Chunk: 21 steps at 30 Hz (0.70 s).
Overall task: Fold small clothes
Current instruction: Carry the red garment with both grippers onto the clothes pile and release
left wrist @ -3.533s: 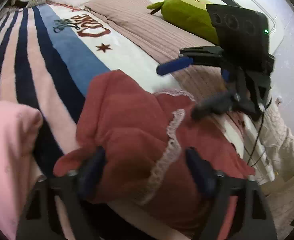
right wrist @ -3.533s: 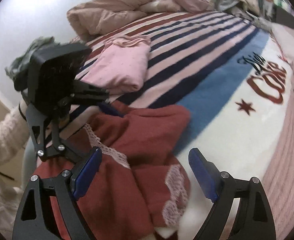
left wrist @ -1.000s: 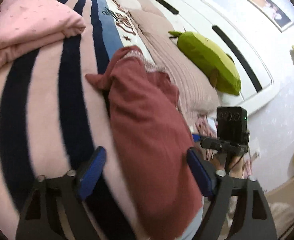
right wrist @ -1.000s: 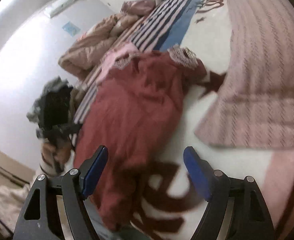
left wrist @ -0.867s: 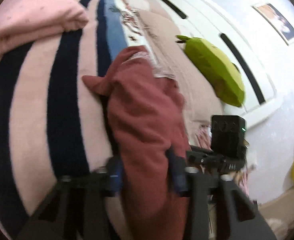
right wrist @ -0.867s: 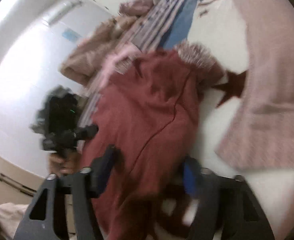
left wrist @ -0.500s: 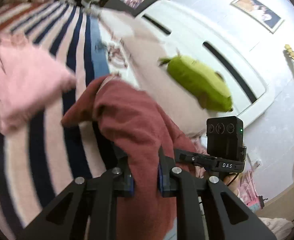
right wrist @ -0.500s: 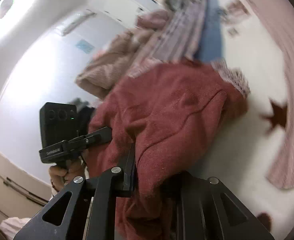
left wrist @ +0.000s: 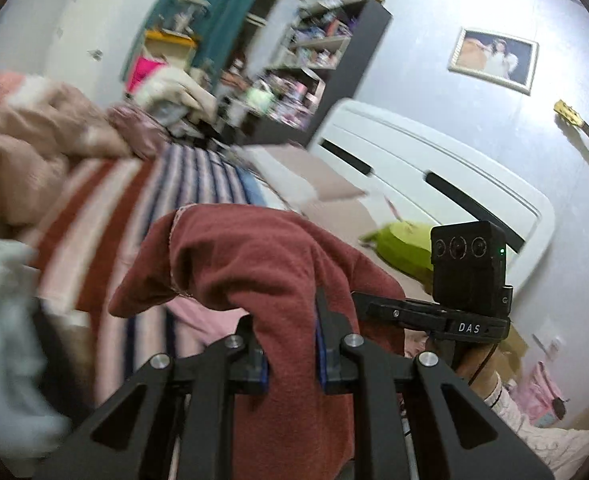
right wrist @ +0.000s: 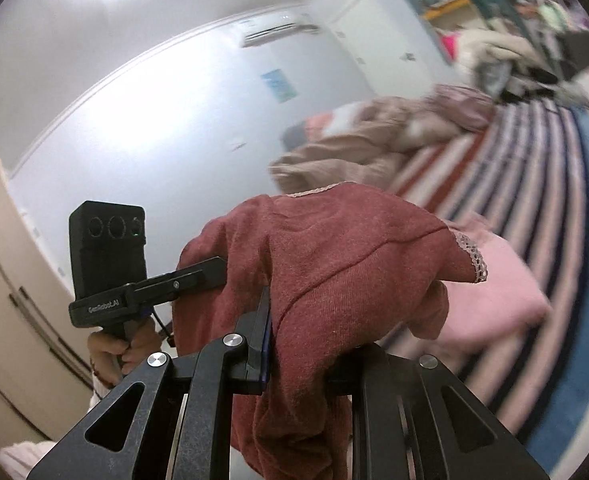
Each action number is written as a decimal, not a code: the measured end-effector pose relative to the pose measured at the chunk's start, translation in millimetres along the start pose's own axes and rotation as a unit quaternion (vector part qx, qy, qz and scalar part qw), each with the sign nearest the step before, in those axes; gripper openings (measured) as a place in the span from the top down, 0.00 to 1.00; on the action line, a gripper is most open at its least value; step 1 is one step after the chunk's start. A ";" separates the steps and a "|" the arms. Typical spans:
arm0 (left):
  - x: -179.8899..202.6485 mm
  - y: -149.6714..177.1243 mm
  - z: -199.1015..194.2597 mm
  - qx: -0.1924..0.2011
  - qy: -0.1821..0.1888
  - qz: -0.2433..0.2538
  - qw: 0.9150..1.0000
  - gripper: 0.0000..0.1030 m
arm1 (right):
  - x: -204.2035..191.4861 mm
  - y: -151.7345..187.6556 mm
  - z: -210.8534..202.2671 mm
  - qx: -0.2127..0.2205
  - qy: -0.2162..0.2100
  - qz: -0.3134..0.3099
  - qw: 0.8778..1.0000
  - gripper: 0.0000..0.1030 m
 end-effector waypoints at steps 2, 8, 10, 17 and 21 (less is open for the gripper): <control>-9.6 -11.4 -32.5 0.007 -0.033 0.013 0.999 0.87 | -33.7 -14.2 21.9 0.001 -0.018 -0.017 1.000 0.89; -37.6 -53.8 -131.1 0.033 -0.107 0.036 0.993 0.87 | -122.6 -55.7 73.2 0.008 -0.074 -0.049 0.996 0.89; -53.3 -67.8 -156.8 0.037 -0.124 0.031 0.991 0.87 | -144.4 -68.3 90.9 0.008 -0.085 -0.054 0.995 0.89; -162.4 -70.4 -197.0 0.019 -0.177 -0.051 0.983 0.86 | -171.4 -82.1 192.6 -0.058 -0.081 -0.033 0.995 0.89; -241.0 -37.8 -185.6 -0.013 -0.192 -0.118 0.974 0.85 | -152.4 -57.3 262.1 -0.115 -0.042 -0.015 0.992 0.89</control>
Point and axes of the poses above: each gripper's, at about its wrist camera, not at the fingertips, and z roughly the way its jaws point, x to its right, y to its underside, the point moved 10 cm from there along z, roughly the way its jaws point, and after that the axes turned 14 degrees about y, right-handed, at the moved point
